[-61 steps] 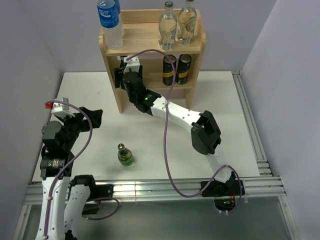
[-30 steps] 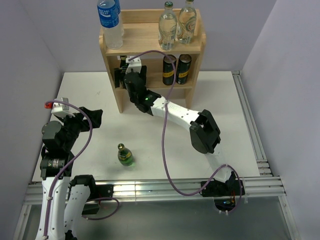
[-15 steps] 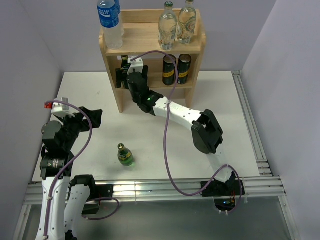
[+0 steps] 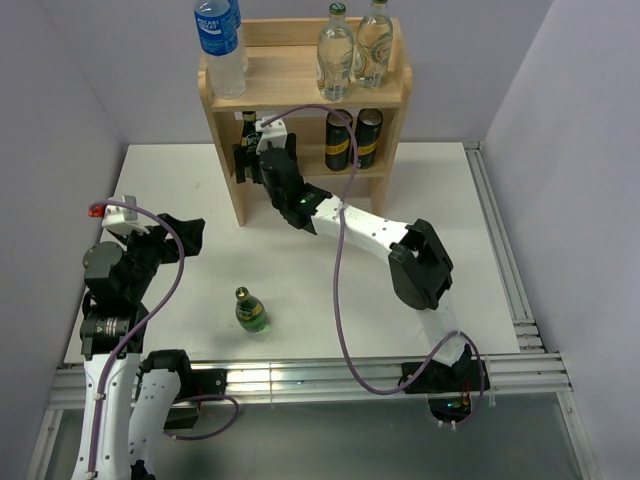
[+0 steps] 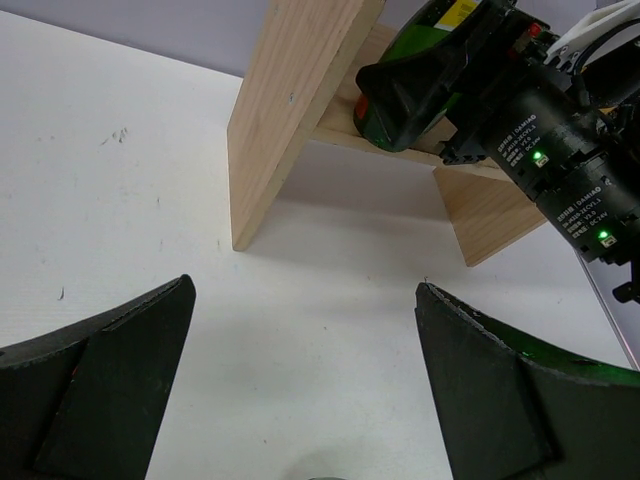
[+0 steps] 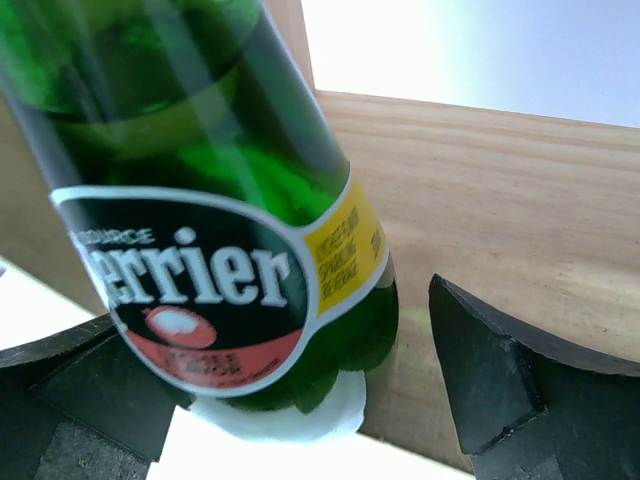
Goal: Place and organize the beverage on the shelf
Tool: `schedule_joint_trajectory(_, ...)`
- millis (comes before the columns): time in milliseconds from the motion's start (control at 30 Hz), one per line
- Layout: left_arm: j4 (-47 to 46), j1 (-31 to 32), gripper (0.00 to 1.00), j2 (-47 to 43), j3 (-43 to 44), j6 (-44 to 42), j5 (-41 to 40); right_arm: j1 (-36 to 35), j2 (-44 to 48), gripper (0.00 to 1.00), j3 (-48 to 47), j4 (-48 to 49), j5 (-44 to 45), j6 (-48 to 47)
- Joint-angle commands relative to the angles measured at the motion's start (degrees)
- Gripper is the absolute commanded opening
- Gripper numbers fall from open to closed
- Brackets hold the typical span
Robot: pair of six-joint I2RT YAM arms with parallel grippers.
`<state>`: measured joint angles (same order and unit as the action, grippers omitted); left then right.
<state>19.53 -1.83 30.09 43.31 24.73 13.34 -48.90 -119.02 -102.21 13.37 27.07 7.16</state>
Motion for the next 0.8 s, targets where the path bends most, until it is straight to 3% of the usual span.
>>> schedule_joint_trajectory(0, -2.7, -0.5, 0.99, -0.7, 0.3, 0.0, 1.2, 0.0, 4.8, 1.0, 0.7, 1.5, -0.4, -2.0)
schedule_joint_trajectory(767, -2.7, -0.6, 0.99, -1.3, 0.3, -0.1, 1.0, -3.2, 11.4, 1.0, 7.0, 3.9, -0.1, -2.9)
